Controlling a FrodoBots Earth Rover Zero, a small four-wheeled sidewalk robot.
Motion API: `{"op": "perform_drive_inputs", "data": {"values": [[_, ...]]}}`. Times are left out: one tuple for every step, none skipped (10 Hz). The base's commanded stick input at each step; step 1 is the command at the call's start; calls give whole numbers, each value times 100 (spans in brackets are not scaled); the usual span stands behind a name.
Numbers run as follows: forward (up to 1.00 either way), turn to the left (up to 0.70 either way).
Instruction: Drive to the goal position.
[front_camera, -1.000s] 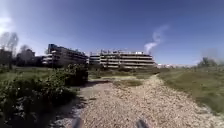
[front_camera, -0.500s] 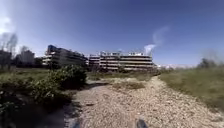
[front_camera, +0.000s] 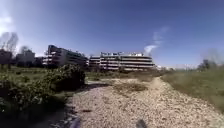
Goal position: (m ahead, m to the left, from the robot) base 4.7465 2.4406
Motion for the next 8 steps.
{"op": "perform_drive_inputs", "data": {"values": [[50,0],[50,0],[50,0],[50,0],[50,0],[50,0],[50,0],[50,0]]}}
